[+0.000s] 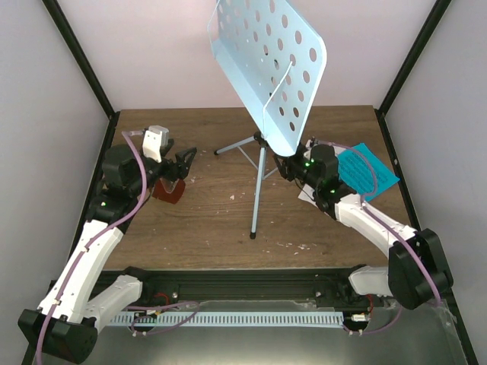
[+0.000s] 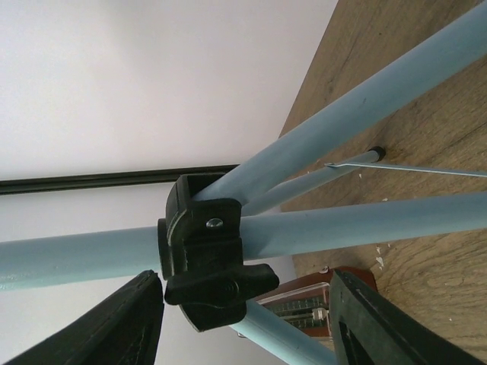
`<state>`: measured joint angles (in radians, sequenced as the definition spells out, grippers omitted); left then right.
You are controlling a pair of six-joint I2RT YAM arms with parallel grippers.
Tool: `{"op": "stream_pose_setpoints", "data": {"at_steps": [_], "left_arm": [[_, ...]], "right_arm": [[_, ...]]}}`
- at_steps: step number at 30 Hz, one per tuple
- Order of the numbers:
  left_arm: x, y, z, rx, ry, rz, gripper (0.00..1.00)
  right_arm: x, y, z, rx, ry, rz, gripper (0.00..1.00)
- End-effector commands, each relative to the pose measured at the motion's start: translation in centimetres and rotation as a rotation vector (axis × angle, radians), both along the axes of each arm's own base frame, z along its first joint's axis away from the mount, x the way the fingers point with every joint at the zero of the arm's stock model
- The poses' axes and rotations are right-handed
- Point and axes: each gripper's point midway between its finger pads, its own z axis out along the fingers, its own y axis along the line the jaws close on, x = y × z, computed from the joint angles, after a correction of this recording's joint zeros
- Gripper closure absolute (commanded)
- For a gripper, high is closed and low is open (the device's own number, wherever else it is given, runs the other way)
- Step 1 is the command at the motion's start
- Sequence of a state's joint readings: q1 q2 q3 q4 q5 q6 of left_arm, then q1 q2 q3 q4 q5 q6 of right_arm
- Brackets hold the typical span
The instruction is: Pack up the instrument practice props
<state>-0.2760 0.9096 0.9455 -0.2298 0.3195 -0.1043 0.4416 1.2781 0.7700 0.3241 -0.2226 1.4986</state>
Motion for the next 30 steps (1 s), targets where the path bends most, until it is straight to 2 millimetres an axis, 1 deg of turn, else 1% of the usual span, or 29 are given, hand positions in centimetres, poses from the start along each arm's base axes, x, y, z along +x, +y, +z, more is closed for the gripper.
{"op": "stream_pose_setpoints", "data": {"at_steps": [1,4,7,12,17,23,30], "left_arm": [[-0.12,-0.33,-0.23,-0.003,0.005,-0.014,0.17],[-0.11,-0.34,-0.29,-0.002,0.007,-0.014,0.17],[-0.11,-0.33,-0.31,-0.002,0.008,-0.014,0.17],[-0.11,-0.33,-0.32,-0.001,0.007,-0.015,0.17],[-0.1,-0.36,-0.28,-0.001,0.007,-0.015,0.17],[-0.1,-0.37,-0.31,0.001,0.007,-0.016,0.17],[-0.11,-0.31,-0.25,0.0,0.006,-0.014,0.17]], "right_arm": [[0.88,-0.04,2.74,0.031,-0.056,-0.019,0.39],[1.0,-0.08,2.97,0.034,-0.06,-0.024,0.4],[1.05,-0.12,2.99,0.033,-0.063,-0.027,0.43],[1.0,-0.37,2.89,0.033,-0.063,-0.041,0.54],[0.98,-0.42,3.06,0.036,-0.07,-0.04,0.62],[0.85,-0.29,3.24,0.039,-0.078,-0.031,0.67],[0.79,-0.25,3.18,0.029,-0.088,-0.028,0.7]]}}
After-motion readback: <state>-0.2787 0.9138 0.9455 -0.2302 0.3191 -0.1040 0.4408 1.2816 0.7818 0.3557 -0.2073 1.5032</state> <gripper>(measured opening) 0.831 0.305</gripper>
